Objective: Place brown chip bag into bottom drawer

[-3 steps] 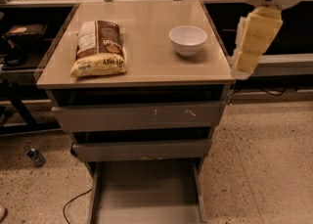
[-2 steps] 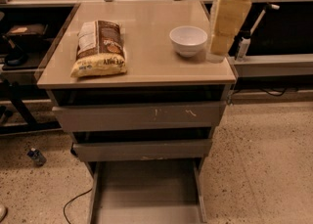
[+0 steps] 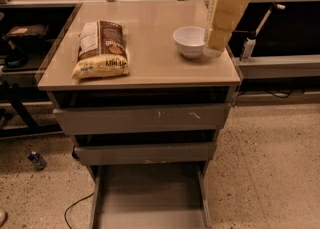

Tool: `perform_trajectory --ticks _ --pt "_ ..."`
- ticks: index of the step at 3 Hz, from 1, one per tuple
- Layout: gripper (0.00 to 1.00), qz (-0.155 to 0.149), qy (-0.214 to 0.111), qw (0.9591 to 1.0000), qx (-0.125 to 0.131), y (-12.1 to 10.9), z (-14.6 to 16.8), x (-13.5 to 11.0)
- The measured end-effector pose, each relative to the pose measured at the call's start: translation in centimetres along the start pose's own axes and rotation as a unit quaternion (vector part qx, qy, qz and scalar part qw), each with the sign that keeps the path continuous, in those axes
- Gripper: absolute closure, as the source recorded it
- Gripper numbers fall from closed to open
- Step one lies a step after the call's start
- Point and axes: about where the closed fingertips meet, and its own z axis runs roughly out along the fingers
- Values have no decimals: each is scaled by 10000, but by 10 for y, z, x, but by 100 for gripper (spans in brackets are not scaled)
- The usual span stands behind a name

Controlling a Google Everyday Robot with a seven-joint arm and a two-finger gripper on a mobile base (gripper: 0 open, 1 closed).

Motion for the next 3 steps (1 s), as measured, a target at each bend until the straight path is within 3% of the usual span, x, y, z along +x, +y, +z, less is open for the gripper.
perform_trajectory --ticks 1,2,3 --pt "0 -186 -555 9982 121 -16 4 -56" --pt "0 -637 -903 9938 152 -31 4 -124" --pt "0 -1176 -1257 9851 44 -35 12 -202"
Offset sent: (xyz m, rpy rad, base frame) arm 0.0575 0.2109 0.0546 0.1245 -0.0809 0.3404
